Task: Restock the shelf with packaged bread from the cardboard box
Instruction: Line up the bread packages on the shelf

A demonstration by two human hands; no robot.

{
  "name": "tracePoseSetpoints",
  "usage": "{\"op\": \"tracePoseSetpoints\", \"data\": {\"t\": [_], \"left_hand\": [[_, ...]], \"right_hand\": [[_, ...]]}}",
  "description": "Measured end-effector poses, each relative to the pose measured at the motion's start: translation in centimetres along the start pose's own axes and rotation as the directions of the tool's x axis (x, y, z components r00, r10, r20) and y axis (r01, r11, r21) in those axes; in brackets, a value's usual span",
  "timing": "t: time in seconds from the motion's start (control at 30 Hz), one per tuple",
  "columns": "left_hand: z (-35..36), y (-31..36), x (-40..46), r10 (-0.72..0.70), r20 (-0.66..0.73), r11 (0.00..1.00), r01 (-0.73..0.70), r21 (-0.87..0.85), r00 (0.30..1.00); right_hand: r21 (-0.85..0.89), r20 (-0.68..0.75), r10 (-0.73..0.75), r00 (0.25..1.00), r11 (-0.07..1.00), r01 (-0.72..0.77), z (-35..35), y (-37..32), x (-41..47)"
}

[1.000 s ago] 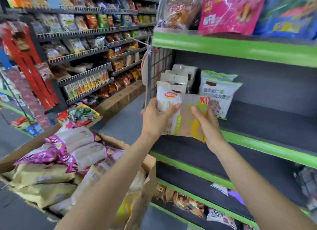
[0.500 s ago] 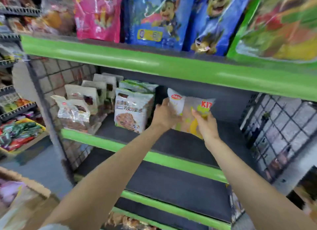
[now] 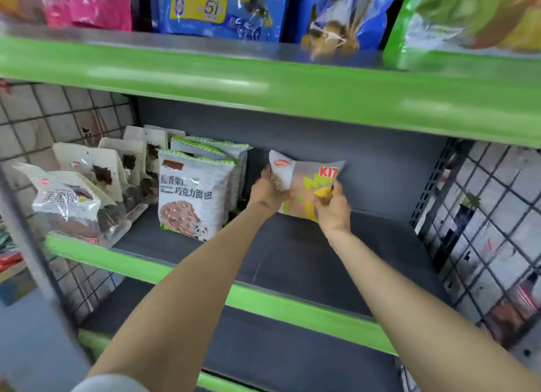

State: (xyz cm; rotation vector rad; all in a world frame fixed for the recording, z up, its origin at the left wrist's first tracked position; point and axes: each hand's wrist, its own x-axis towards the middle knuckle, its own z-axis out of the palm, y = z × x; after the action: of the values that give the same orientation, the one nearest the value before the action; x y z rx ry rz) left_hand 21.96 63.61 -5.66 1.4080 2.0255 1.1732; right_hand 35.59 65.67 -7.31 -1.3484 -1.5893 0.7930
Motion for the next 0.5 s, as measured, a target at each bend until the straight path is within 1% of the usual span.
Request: {"op": "tracePoseSetpoints", "data": {"t": [0.17,0.23,0.3,0.4,0.43,0.5], "left_hand": [[0.7,1.1,0.9,-0.052,0.049,0.997,0.049,0.062,0.997],[0.5,1.5,0.7,-0.062,0.053,0.996,0.058,0.066,0.997],[0.3,1.7,0.2,-0.056,0.042,0.993,0.051,0.111,0.998],[-0.5,2.2,-1.2,-0.035,0.014,0.989,0.032,0.144,0.999],[-1.0,2.4,-2.0,-0.03,0.01,0.991,0.029,0.134,0.999],[-2.3,2.8,-3.8,-0.01,0.005,0.995,0.01,0.095,1.0]], "right_hand": [[-0.104,0.049,0.063,0.997,0.993,-0.057,-0.8,-0.4,1.5],[-0.122,0.074,0.078,0.994,0.99,-0.069,-1.1,-0.9,1.7],[-0.127,0.064,0.084,0.994,0.989,-0.076,-1.3,-1.4,1.3],[-0.144,-0.018,-0.012,1.0,0.989,0.009,-1.6,-2.2,-0.4],[-0.152,-0.026,-0.044,0.999,0.988,0.04,-1.8,-2.6,-1.3],[-0.142,0.001,-0.102,0.995,0.985,0.101,-2.1,-3.7,-3.2]]}}
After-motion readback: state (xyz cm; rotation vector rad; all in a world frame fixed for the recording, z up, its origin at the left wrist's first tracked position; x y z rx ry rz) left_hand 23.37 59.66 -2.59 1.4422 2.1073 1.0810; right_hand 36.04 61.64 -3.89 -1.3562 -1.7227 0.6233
